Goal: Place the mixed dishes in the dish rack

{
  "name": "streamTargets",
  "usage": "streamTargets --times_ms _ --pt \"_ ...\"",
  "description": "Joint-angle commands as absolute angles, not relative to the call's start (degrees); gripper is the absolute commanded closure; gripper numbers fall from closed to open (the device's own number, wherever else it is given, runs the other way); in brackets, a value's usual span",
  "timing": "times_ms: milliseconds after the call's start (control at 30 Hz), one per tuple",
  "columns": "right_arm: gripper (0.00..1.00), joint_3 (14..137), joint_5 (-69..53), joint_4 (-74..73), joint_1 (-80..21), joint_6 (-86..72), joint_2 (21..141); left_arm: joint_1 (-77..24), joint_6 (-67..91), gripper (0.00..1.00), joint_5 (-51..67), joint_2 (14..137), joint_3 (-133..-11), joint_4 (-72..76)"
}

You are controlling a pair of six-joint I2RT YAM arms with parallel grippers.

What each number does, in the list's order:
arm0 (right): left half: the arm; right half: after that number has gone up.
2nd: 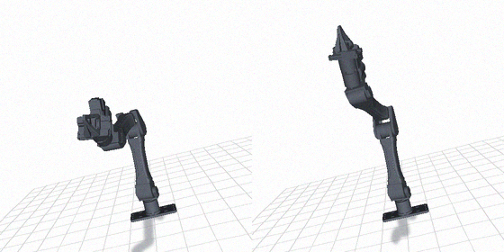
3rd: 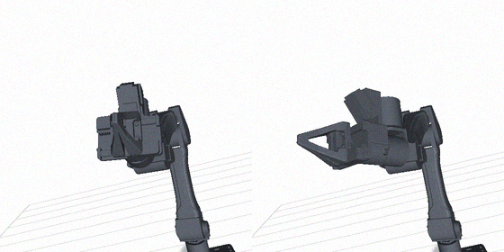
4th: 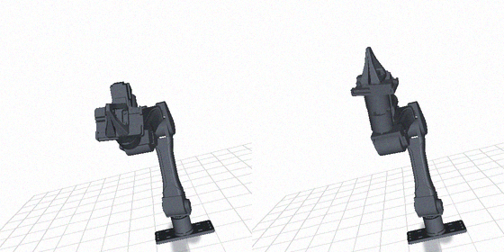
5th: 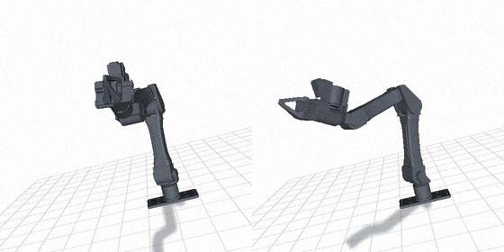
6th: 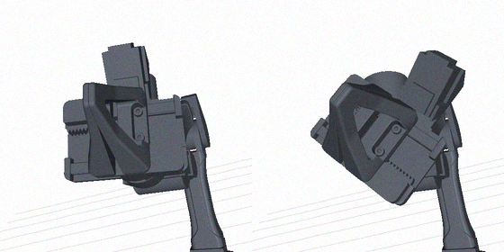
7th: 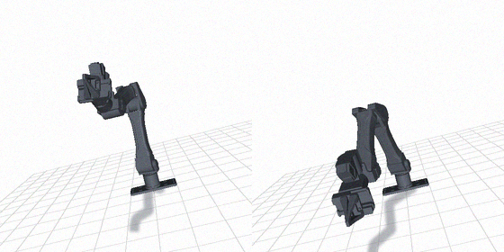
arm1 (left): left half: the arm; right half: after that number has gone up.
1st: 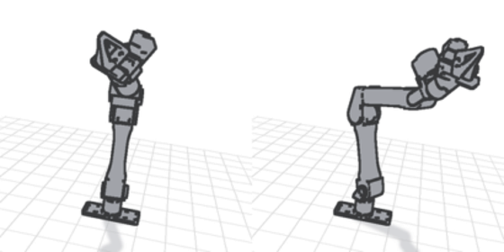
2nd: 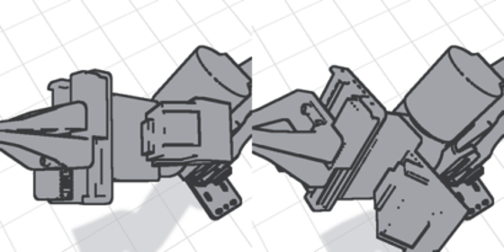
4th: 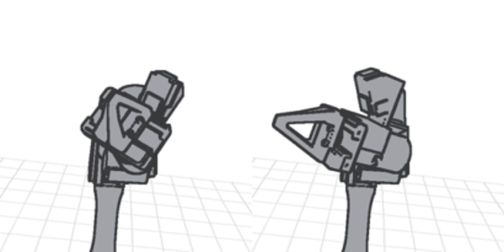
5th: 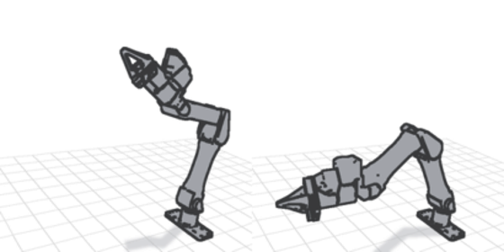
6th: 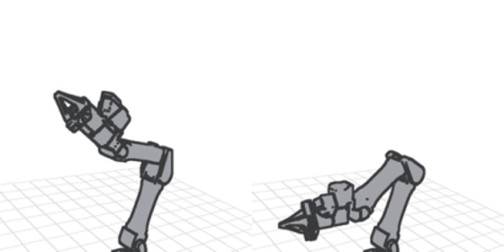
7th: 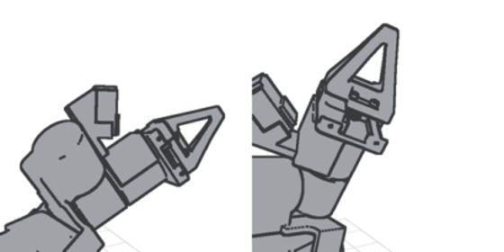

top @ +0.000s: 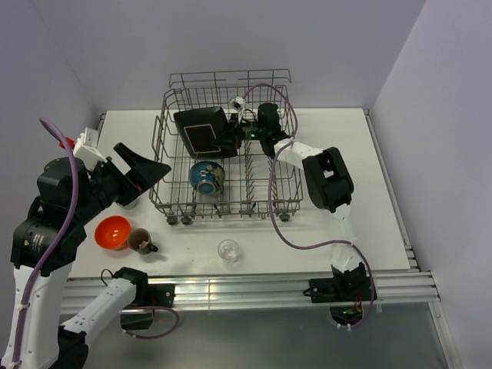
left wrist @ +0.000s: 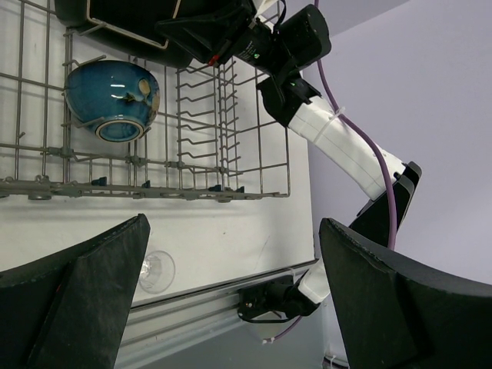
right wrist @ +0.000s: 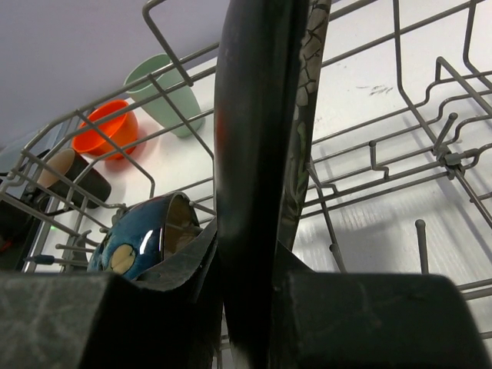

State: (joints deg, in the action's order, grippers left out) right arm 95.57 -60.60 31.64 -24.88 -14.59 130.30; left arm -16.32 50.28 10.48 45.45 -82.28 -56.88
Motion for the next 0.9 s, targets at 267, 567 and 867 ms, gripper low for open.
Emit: streamTargets --times_ms 267,567,867 --pt "1.00 102.1 -60.6 36.6 -25.2 -10.6 124.6 -16.3 49.6 0.01 10.6 46.0 -81.5 -54.6" --pt "1.00 107.0 -62.1 38.5 -25.5 -14.2 124.8 -16.3 49.5 0.01 10.9 46.1 -80.9 -54.2" --pt "1.00 110.9 -62.7 37.7 -25.7 -14.9 127.0 -16.3 49.4 0.01 10.6 45.9 -80.9 -54.6"
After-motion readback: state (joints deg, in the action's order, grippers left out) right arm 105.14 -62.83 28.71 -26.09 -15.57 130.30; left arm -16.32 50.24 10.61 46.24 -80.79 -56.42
